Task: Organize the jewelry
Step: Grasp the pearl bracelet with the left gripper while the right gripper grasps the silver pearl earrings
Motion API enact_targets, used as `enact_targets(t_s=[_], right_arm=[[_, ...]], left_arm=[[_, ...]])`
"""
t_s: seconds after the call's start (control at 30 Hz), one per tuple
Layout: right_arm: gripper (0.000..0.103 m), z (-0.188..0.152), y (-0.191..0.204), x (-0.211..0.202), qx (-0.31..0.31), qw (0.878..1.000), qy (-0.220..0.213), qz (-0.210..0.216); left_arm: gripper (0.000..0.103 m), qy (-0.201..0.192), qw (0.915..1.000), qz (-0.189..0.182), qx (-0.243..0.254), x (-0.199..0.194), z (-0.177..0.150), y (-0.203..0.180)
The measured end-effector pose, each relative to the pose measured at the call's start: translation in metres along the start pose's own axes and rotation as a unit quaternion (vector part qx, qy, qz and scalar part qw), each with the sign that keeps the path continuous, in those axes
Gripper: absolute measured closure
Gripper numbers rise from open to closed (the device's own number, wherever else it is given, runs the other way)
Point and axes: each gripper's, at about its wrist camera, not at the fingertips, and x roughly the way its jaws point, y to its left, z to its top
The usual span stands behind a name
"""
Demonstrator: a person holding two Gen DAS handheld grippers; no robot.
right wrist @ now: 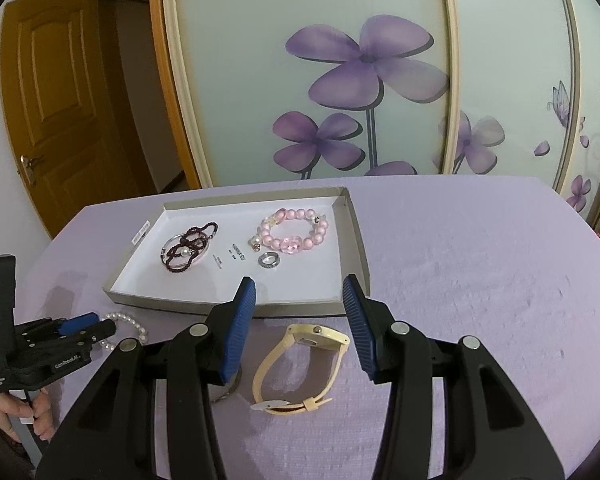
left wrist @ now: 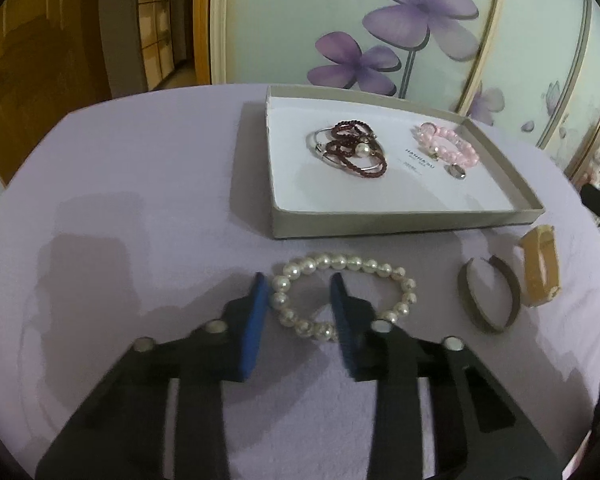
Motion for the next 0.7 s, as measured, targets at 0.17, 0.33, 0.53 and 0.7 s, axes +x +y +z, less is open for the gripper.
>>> enact_targets(t_s=[0.17,0.33,0.53,0.7], right_arm=[[0.056,-0.003,0.002,-0.002,-0.001,1.000,0.002,0.006],[0.056,-0.009,0.010,-0.011,-0.012,1.000,0.001,0.024],[0.056,-0.023,0.026,-0.016,-0.029,0.998,0.012,0.061],[0.056,-0.044,0.053,-0.014,-0.066,0.991,0.036,0.115]], left_arm=[[0.093,0.001,1.0000,0.004,0.008,0.001,0.001,-0.004],[0.094,-0.013,0.9999,-0.004,-0.003,-0.006,0.003,0.003],[0.094,-0.062,0.9977,-0.023,-0.014,-0.041,0.014,0.011],[0.094,-0.112,0.9929,-0.033,-0.022,-0.079,0.027,0.017]])
